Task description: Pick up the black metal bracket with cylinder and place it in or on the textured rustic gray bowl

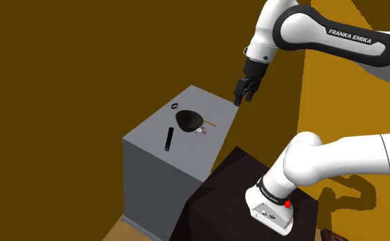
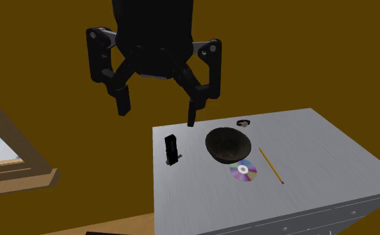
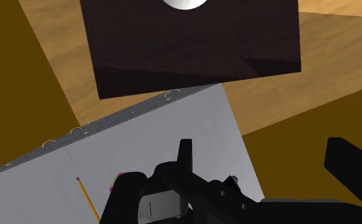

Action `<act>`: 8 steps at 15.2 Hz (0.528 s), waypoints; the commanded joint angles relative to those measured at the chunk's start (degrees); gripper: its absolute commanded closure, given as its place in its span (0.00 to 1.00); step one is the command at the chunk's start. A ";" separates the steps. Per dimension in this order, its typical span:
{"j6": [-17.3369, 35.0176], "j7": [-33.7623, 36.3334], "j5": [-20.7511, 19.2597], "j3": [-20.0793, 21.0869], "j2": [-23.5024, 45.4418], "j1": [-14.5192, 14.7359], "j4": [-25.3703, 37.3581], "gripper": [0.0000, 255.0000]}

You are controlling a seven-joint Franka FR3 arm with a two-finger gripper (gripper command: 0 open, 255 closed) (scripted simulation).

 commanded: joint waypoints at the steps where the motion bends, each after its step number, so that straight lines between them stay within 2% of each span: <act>1: 0.00 0.00 0.00 0.00 0.00 0.00 0.00 0.00; 8: 17.29 1.04 0.92 1.71 7.52 0.56 -6.54 0.00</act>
